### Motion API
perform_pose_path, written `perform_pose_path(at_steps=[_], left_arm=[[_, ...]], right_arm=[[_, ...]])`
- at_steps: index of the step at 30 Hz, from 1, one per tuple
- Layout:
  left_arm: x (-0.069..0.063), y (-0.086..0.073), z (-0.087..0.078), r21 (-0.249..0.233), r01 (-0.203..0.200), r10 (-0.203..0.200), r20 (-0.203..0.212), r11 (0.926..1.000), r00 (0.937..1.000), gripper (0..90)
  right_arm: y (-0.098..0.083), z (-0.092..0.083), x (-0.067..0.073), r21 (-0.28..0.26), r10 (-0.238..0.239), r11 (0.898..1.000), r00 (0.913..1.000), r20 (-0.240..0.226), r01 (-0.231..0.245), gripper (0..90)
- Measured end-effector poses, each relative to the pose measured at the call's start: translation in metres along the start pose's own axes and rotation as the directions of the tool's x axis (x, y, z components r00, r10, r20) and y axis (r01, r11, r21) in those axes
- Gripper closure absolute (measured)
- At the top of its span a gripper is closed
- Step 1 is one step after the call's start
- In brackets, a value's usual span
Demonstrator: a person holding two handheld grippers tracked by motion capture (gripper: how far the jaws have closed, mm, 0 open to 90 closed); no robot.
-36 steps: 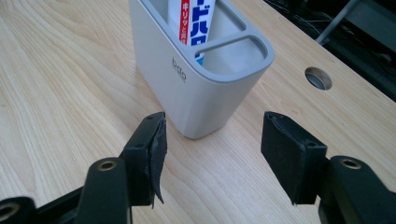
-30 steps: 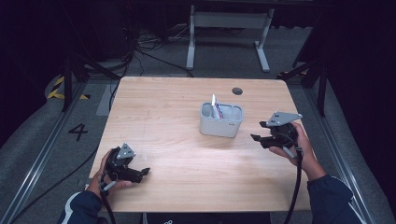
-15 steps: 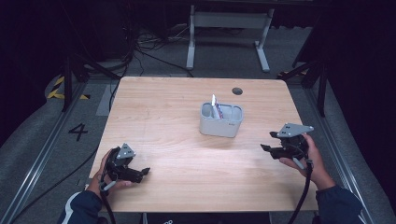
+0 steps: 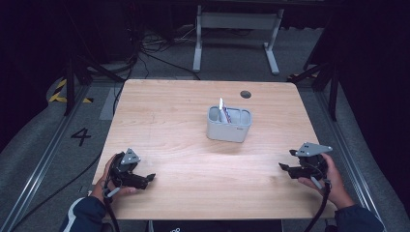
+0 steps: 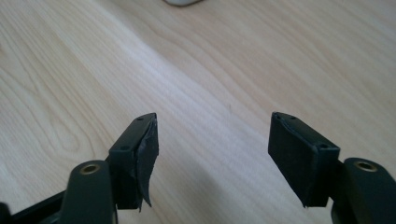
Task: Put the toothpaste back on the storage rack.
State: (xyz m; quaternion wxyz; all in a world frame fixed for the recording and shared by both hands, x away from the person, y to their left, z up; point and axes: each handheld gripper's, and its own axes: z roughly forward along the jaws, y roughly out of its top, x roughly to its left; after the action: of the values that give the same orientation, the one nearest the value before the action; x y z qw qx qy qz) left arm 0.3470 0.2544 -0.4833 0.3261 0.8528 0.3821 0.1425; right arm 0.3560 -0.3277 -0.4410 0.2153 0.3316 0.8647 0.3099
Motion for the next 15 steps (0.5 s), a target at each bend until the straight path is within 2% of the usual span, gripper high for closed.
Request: perform_pose_path(at_steps=[1,3,5,9,15], left_arm=[[0.000,0.000,0.000,0.000,-0.002,0.002,-0.001,1.0000,1.0000,1.9],[0.000,0.000,0.000,0.000,-0.006,0.006,0.001,1.0000,1.0000,1.8],[0.001,0.000,0.000,0.000,-0.006,0.006,0.002,1.0000,1.0000,1.8],[0.000,0.000,0.000,0.000,0.001,-0.001,0.006,1.0000,1.0000,1.8],[0.000,0.000,0.000,0.000,0.001,-0.001,0.006,1.0000,1.0000,1.8]], right_arm=[[-0.005,0.001,-0.001,0.002,0.008,1.000,1.0000,0.006,-0.008,30.3],[-0.018,0.003,-0.002,-0.006,0.062,0.998,0.9981,0.003,-0.062,27.6],[-0.026,0.003,-0.003,-0.005,0.089,0.996,0.9960,0.011,-0.088,26.6],[-0.041,0.002,-0.005,-0.017,0.134,0.991,0.9907,-0.022,-0.134,25.2],[-0.058,0.002,-0.006,-0.019,0.168,0.985,0.9846,-0.048,-0.169,24.0]])
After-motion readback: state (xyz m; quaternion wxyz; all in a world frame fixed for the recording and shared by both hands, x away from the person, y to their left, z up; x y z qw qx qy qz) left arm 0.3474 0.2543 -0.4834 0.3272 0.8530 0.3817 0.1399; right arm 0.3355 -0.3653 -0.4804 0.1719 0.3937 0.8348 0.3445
